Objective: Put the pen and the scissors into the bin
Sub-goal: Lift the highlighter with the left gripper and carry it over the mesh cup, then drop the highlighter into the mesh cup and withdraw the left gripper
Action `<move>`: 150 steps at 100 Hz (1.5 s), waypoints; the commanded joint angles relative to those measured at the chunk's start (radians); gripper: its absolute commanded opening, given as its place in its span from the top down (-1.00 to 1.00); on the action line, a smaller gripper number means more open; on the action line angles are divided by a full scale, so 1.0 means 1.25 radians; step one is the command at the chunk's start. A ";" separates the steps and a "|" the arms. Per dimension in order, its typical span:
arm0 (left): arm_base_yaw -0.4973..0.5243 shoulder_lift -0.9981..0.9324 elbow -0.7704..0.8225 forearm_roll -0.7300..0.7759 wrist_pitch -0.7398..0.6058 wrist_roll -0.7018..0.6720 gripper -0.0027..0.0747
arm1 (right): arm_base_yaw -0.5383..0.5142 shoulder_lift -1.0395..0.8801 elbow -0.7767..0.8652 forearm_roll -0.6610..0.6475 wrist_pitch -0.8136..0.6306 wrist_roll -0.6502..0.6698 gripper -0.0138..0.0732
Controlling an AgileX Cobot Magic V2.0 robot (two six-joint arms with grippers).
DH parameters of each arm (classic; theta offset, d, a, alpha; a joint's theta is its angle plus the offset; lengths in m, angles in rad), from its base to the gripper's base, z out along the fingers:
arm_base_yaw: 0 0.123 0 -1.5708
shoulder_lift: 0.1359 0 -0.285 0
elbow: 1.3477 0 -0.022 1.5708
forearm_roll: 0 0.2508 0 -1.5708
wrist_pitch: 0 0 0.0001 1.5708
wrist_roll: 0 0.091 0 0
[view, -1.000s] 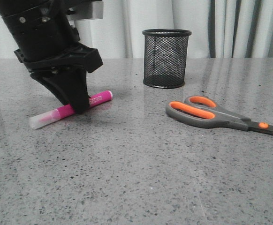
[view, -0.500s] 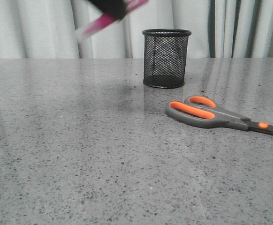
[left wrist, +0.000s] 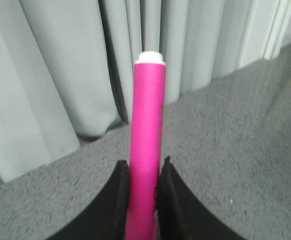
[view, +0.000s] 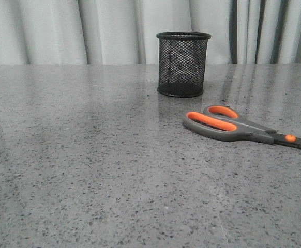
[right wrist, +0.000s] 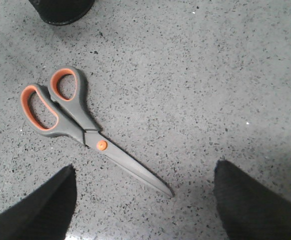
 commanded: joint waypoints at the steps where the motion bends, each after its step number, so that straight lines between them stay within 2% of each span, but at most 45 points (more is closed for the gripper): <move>1: -0.015 -0.010 -0.027 -0.010 -0.122 -0.002 0.98 | -0.002 0.004 -0.027 0.016 -0.036 -0.009 -0.50; 22: -0.022 0.046 -0.027 -0.010 -0.197 -0.002 0.98 | -0.002 0.004 -0.027 0.016 -0.036 -0.009 -0.50; 66: -0.022 0.120 -0.027 -0.010 -0.195 -0.002 0.93 | -0.002 0.004 -0.027 0.016 -0.036 -0.009 -0.50; 73: -0.022 0.120 -0.027 -0.010 -0.195 -0.002 0.75 | -0.002 0.004 -0.027 0.016 -0.036 -0.009 -0.50; 86: -0.022 0.120 -0.027 -0.012 -0.195 -0.005 0.19 | -0.002 0.004 -0.027 0.016 -0.038 -0.009 -0.50; 96: -0.022 0.116 -0.027 -0.017 -0.199 -0.005 0.00 | -0.002 0.004 -0.027 0.016 -0.038 -0.009 -0.50; 128: -0.009 -0.007 -0.027 -0.022 -0.166 -0.005 0.01 | -0.002 0.004 -0.027 0.016 -0.067 -0.009 -0.50; 139: 0.025 -0.070 -0.027 0.013 -0.083 -0.005 0.06 | -0.002 0.004 -0.027 0.016 -0.091 -0.009 -0.50; 150: 0.071 -0.131 -0.027 0.073 0.056 -0.005 0.33 | -0.002 0.004 -0.027 0.019 -0.102 -0.009 -0.50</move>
